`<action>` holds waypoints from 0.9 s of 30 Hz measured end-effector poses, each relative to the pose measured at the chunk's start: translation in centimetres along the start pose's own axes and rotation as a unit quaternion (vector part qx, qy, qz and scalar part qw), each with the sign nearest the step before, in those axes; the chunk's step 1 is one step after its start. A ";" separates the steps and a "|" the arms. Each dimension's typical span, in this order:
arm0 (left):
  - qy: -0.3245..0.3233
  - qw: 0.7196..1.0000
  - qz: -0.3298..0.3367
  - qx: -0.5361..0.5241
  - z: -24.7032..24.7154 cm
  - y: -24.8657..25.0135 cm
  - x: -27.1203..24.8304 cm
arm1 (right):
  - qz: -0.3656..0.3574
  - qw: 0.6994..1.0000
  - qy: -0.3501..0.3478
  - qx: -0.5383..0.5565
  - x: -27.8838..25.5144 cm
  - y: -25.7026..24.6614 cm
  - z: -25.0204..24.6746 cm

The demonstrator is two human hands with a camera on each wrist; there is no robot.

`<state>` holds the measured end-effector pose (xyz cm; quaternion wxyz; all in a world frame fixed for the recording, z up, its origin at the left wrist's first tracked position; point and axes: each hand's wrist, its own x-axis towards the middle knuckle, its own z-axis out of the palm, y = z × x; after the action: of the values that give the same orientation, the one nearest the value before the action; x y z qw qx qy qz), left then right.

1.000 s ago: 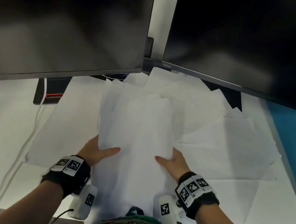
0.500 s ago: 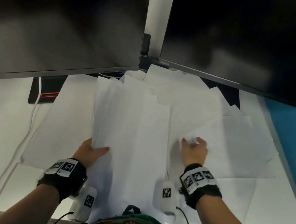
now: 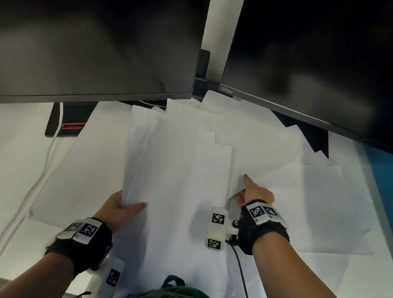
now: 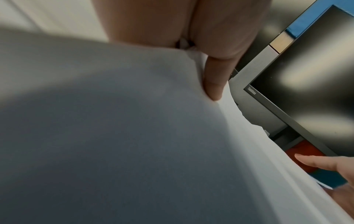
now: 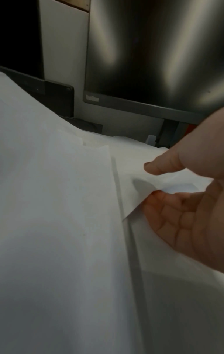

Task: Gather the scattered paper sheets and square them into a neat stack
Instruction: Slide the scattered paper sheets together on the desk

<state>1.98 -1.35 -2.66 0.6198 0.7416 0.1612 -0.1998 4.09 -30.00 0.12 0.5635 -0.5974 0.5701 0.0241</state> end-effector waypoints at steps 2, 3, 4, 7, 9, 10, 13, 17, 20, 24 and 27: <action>0.003 1.000 -0.004 -0.004 0.0 -0.1 -0.1 | -0.036 0.998 -0.012 -0.047 0.4 -0.3 0.1; 0.005 1.000 -0.005 -0.004 0.0 -0.1 -0.1 | -0.047 0.997 -0.014 -0.054 0.6 -0.3 0.0; 0.006 1.000 -0.004 -0.002 0.0 0.0 -0.1 | -0.060 0.996 -0.014 -0.057 0.5 -0.5 -0.3; 0.003 1.000 0.001 -0.003 0.1 0.1 -0.2 | -0.112 0.990 0.002 -0.090 1.3 -0.3 -2.1; 0.000 1.000 -0.006 -0.009 -0.1 0.0 0.0 | -0.157 0.978 0.000 -0.139 2.1 -0.2 -3.9; -0.004 1.000 -0.011 -0.013 -0.2 -0.1 0.2 | -0.171 0.971 -0.010 -0.165 2.3 -0.1 -4.9; -0.012 0.999 -0.020 -0.024 -0.4 -0.4 0.6 | -0.157 0.957 -0.090 -0.225 3.0 0.5 -7.8; -0.018 0.999 -0.023 -0.035 -0.3 -0.4 0.8 | -0.100 0.943 -0.244 -0.202 1.8 1.5 -8.4; -0.025 0.998 -0.026 -0.048 -0.1 -0.2 0.6 | -0.125 0.931 -0.268 -0.213 0.0 2.3 -6.1; -0.034 0.997 -0.044 -0.060 -0.4 0.0 0.6 | -0.193 0.938 -0.217 -0.189 -1.3 3.4 -3.5; -0.065 0.993 -0.068 -0.074 -0.7 0.6 0.2 | -0.147 0.928 -0.309 -0.146 -2.6 4.4 -2.8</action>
<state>2.48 -0.79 -2.12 0.6674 0.6662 0.1852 -0.2765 -1.64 -28.96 0.04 0.6156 -0.7133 0.2634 0.2072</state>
